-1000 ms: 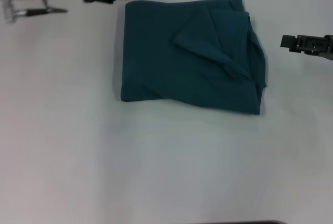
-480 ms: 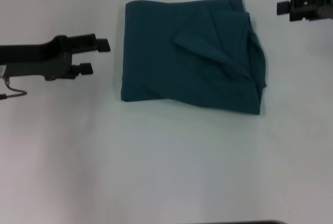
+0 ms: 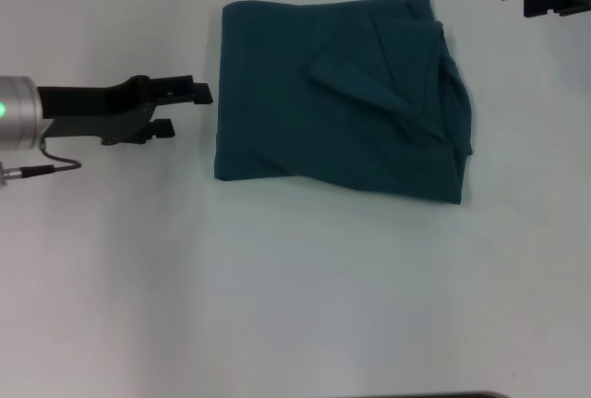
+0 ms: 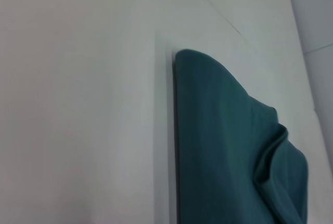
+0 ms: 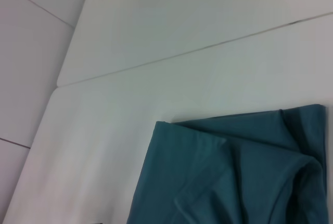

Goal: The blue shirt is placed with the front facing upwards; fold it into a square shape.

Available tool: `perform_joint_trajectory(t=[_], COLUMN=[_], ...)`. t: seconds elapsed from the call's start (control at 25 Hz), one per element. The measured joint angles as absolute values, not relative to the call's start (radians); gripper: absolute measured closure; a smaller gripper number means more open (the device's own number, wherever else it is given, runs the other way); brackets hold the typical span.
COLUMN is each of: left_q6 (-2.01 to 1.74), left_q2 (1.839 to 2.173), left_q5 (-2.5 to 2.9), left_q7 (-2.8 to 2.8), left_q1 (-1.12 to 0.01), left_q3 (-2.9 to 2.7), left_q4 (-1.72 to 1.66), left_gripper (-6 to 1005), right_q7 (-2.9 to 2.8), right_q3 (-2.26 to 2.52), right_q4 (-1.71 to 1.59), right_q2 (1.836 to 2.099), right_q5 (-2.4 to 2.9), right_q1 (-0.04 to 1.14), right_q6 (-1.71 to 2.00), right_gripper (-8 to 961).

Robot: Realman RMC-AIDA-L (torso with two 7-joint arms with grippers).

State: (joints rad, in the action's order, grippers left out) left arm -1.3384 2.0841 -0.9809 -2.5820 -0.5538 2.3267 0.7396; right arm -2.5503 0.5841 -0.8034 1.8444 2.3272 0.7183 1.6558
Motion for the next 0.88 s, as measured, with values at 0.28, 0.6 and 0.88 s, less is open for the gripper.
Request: perform_joint_trajectory(t=[0.28, 0.6, 0.88], left_q6=[-1.231, -1.185, -1.176], left_q2=[2.088, 2.104, 2.123], left_q5=[-0.977, -0.914, -0.899], left_q7=[-2.602, -2.643, -2.654], left_q1=[-0.624, -0.695, -0.749], left_q3=[2.236, 2.197, 2.154], left_q4=[0.669, 0.634, 0.609], left_gripper=[51, 50, 52], right_q7=[-2.557, -2.556, -2.549], right_q3=[0.581, 0.581, 0.581], right_q4=[-0.804, -0.805, -0.805], right_q2=[1.837, 1.832, 1.831], right_q5=[2.327, 2.327, 2.327], right_q1=[0.714, 0.71, 0.714], right_q6=[1.661, 1.667, 1.671], right_gripper=[369, 371, 372])
